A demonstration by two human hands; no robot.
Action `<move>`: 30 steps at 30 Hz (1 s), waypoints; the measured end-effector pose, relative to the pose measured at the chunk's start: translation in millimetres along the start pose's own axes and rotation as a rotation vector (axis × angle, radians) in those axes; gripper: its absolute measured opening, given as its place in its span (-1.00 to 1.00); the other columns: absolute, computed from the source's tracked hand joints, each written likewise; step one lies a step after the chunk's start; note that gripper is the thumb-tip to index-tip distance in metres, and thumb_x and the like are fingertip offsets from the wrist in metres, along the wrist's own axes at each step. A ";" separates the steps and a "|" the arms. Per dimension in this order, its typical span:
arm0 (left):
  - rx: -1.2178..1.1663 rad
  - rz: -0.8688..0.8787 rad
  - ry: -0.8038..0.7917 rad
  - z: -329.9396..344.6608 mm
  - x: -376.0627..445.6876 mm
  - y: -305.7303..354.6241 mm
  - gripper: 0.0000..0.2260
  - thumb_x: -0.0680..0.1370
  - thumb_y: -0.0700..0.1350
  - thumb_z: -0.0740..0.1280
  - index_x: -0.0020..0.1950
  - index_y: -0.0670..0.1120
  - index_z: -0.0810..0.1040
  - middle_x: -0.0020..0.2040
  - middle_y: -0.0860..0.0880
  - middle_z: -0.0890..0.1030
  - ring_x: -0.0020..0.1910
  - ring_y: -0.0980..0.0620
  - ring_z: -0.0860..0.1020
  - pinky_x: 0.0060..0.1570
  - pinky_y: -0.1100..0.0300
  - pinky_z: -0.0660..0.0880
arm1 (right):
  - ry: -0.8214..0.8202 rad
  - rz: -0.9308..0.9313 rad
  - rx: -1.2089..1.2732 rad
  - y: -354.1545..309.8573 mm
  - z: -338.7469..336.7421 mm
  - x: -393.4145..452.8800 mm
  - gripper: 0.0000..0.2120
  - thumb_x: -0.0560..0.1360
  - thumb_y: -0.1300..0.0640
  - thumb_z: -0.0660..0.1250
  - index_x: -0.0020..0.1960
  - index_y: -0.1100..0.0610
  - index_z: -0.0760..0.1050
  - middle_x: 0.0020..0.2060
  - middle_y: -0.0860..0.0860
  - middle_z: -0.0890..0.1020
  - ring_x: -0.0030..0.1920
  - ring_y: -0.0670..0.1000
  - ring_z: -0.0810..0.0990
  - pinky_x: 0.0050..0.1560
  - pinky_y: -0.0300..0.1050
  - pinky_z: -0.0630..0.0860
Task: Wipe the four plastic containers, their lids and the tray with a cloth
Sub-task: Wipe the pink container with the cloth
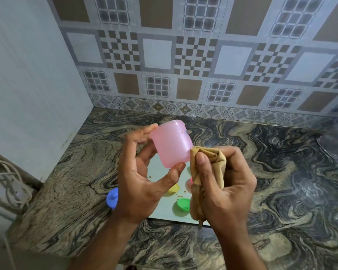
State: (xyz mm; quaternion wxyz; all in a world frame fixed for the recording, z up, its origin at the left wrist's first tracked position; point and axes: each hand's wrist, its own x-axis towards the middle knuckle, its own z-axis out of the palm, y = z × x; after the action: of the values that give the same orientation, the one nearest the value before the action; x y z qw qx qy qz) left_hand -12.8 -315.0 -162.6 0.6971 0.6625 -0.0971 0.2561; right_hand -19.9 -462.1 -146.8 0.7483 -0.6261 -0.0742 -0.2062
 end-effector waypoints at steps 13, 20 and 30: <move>0.376 0.208 -0.042 -9.1 2.2 4.0 -0.37 0.33 -0.11 0.70 0.32 -0.02 0.50 0.20 -0.13 0.57 0.18 -0.23 0.59 0.13 -0.24 0.56 | -0.045 -0.248 -0.361 -10.4 0.8 31.9 -0.84 0.54 0.10 0.52 -0.11 0.14 0.58 -0.27 -0.01 0.60 -0.32 -0.01 0.55 -0.29 -0.12 0.46; 0.204 0.093 -0.003 -6.9 -3.7 1.1 -0.34 0.30 -0.13 0.68 0.30 -0.02 0.44 0.28 -0.17 0.57 0.24 -0.22 0.61 0.24 -0.15 0.56 | 0.023 -0.022 -0.142 -0.1 -10.4 41.9 -0.83 0.57 0.16 0.52 -0.12 0.15 0.56 -0.36 -0.09 0.60 -0.39 -0.05 0.53 -0.35 -0.17 0.47; 0.212 0.100 0.011 -5.8 2.6 -2.3 -0.34 0.36 -0.13 0.63 0.41 -0.01 0.46 0.31 -0.16 0.48 0.30 -0.16 0.57 0.26 -0.16 0.58 | 0.036 -0.016 -0.025 -4.3 -0.1 16.4 -0.86 0.53 0.20 0.45 -0.10 0.25 0.53 -0.40 -0.12 0.61 -0.45 -0.20 0.48 -0.44 -0.32 0.44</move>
State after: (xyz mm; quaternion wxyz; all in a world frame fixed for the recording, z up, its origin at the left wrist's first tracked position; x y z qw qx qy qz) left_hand -10.6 -308.7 -164.0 0.6102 0.7254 -0.0984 0.3030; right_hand -6.8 -466.3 -136.9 0.7400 -0.6311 -0.0632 -0.2241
